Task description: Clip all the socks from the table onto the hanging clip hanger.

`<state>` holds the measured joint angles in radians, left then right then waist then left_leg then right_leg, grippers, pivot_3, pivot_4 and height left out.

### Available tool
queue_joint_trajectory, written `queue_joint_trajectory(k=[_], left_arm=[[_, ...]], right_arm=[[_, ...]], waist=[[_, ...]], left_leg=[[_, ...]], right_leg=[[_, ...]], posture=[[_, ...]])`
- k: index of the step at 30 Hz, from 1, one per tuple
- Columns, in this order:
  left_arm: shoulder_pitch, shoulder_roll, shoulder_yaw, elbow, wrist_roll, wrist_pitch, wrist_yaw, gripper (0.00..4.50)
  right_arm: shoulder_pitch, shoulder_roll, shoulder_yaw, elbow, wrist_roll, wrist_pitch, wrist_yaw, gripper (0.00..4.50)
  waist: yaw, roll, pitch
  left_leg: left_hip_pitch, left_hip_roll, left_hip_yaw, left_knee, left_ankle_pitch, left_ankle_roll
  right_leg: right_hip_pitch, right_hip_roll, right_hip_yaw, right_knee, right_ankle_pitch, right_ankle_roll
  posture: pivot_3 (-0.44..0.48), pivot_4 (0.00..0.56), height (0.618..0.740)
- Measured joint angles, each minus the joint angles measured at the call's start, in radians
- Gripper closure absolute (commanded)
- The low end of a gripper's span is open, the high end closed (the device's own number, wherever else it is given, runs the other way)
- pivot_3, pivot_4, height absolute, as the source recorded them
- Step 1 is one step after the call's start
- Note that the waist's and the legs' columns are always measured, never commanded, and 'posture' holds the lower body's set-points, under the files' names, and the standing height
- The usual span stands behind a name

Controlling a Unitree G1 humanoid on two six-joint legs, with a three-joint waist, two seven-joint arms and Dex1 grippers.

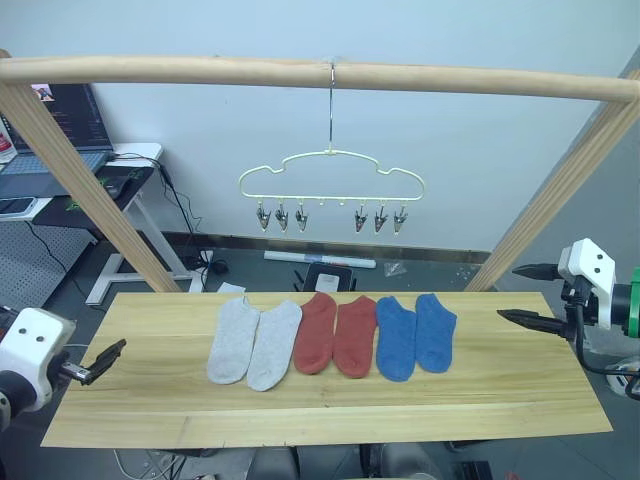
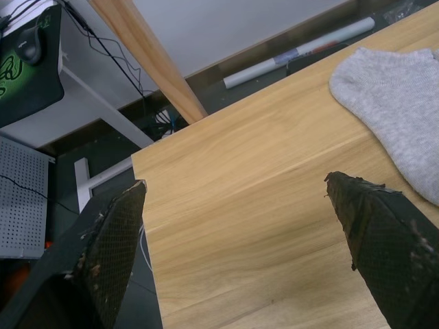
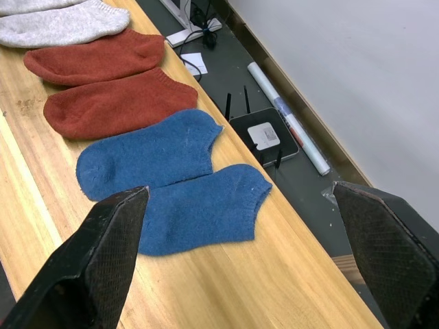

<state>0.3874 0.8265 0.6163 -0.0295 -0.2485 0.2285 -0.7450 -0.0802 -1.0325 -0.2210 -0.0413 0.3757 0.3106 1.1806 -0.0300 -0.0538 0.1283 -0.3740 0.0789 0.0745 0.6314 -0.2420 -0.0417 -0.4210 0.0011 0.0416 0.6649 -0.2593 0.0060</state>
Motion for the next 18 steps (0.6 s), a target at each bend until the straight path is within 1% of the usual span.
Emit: queue_joint_trajectory(k=[6, 11, 18], left_arm=[[0.009, -0.014, 0.018, -0.001, -0.006, 0.000, -0.002, 0.00], [-0.008, -0.019, 0.020, -0.001, -0.009, 0.002, 0.011, 0.00], [-0.020, -0.033, 0.019, -0.002, -0.029, -0.051, -0.020, 0.00]], right_arm=[[-0.011, 0.003, 0.012, 0.001, 0.000, -0.004, 0.011, 0.03], [-0.014, 0.015, 0.013, 0.000, 0.000, -0.007, 0.014, 0.03], [-0.016, 0.024, 0.017, -0.006, 0.000, -0.007, 0.013, 0.03]], waist=[[0.000, 0.000, 0.000], [0.002, 0.000, -0.001], [0.001, 0.000, -0.001]], left_leg=[[0.001, 0.000, 0.000, 0.000, 0.000, 0.000], [0.001, 0.000, 0.000, 0.000, 0.000, 0.000], [0.001, 0.000, 0.001, 0.000, 0.000, 0.000]], right_leg=[[0.000, 0.000, 0.000, 0.000, 0.000, 0.000], [0.001, 0.000, 0.000, 0.000, 0.000, 0.000], [0.001, 0.000, 0.001, 0.000, 0.000, 0.000]], posture=[[0.035, 0.099, 0.740], [0.030, 0.098, 0.740], [0.023, 0.099, 0.740]])
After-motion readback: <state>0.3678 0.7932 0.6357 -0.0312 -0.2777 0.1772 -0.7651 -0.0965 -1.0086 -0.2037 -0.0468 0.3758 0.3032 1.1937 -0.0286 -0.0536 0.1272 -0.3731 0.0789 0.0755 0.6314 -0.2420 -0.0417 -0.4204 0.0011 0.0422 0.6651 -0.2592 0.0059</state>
